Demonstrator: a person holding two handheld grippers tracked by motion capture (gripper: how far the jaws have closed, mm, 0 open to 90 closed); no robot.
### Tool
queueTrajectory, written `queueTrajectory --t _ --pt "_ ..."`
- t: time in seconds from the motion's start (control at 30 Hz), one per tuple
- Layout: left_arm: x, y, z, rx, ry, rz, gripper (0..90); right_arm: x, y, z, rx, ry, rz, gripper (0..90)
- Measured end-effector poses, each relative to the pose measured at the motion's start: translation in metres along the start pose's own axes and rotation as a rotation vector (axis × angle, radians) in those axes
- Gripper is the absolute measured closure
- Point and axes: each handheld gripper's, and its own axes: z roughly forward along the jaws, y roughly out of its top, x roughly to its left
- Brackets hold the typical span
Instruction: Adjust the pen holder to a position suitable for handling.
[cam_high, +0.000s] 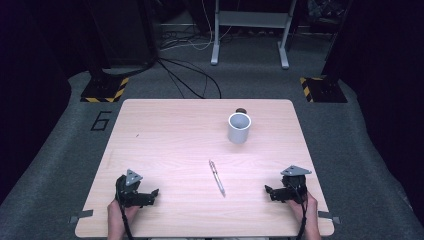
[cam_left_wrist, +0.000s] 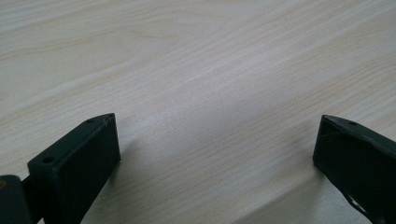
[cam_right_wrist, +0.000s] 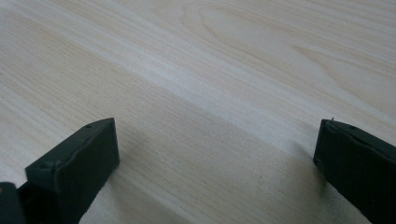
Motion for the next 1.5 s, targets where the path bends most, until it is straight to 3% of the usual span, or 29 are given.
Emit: queueTrajectory --t 0.3,0.5,0.7,0.77,1.13,1.5 --pt "0.0 0.0 0.0 0.001 0.001 0.006 0.6 0.0 0.0 0.0 0.0 0.0 -0.001 0.0" --pt "0.0 0.0 0.0 0.001 0.002 0.007 0.6 0.003 0.0 0.0 -0.009 -0.015 0.025 0.0" --pt "0.0 0.0 0.0 -0.002 0.002 0.006 0.7 0.004 0.004 0.0 0.024 -0.02 0.02 0.0" --pt "0.0 0.0 0.0 0.0 0.003 0.004 0.6 0.006 0.008 -0.002 -0.003 -0.01 0.031 0.0" --pt "0.0 0.0 0.0 -0.001 0.0 -0.001 0.6 0.01 0.057 -0.008 -0.06 0.033 0.057 0.0" --pt "0.0 0.0 0.0 -0.001 -0.001 -0.001 0.7 0.008 0.103 0.006 -0.071 0.043 0.054 0.0"
